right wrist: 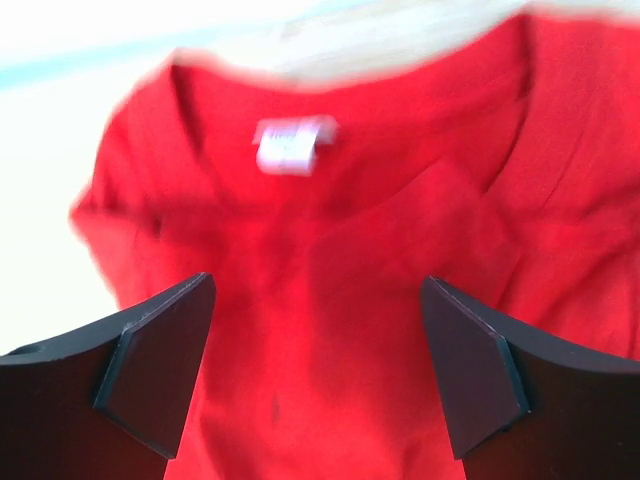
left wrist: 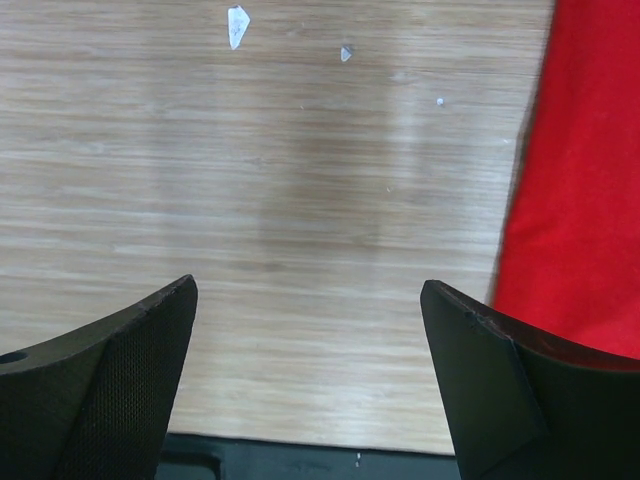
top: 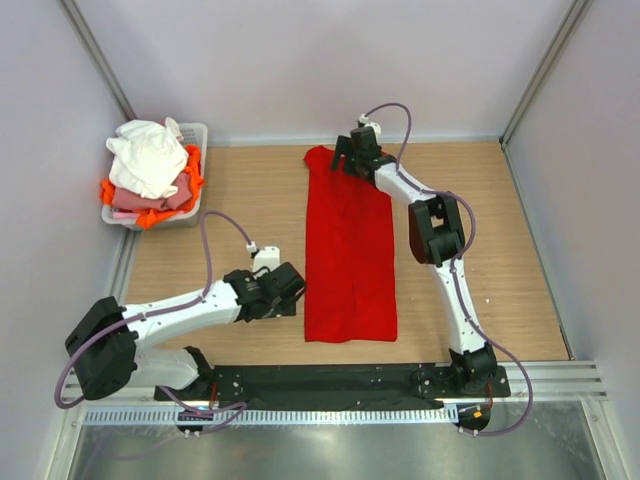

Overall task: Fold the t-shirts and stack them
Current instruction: Fold the tshirt

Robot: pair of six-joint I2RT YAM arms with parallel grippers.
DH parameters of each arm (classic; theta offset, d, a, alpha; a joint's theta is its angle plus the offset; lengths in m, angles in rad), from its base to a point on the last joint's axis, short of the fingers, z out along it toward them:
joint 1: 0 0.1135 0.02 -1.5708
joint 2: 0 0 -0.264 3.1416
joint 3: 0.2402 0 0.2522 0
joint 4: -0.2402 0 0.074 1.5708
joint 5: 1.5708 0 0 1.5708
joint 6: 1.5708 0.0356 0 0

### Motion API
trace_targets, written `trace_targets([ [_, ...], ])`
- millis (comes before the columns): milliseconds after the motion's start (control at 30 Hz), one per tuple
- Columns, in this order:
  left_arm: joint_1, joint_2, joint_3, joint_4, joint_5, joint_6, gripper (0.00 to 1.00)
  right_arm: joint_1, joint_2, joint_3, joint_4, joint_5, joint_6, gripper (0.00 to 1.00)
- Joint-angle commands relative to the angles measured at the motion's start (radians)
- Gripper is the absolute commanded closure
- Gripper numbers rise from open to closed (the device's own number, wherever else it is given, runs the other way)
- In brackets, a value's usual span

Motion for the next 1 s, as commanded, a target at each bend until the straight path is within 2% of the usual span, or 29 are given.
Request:
trace_targets([
  [0,-0.013,-0.009,-0.045,0.164,-0.085,-0.021,0.07,0.065,-0.163,-0.109,0.082,0.024,-0.089,0.11],
  [133,-0.033,0.020,-0.110,0.273,-0.102,-0.015,0.08,0.091,-0.224,-0.176,0.093,0.052,-0.145,0.20],
  [300,-0.050,0.092,-0.197,0.408,-0.103,-0.046,0.11,0.113,-0.204,-0.132,0.024,0.099,-0.177,0.31],
  [533,-0.073,0.156,-0.158,0.404,-0.132,-0.033,0.15,0.122,-0.159,-0.075,-0.041,0.131,-0.189,0.46],
  [800,-0.074,0.150,-0.164,0.408,-0.149,-0.042,0.15,0.122,-0.119,-0.044,-0.075,0.102,-0.192,0.51],
  [967,-0.074,0.069,-0.217,0.437,-0.157,-0.053,0.16,0.122,-0.086,-0.009,-0.110,0.062,-0.192,0.54],
])
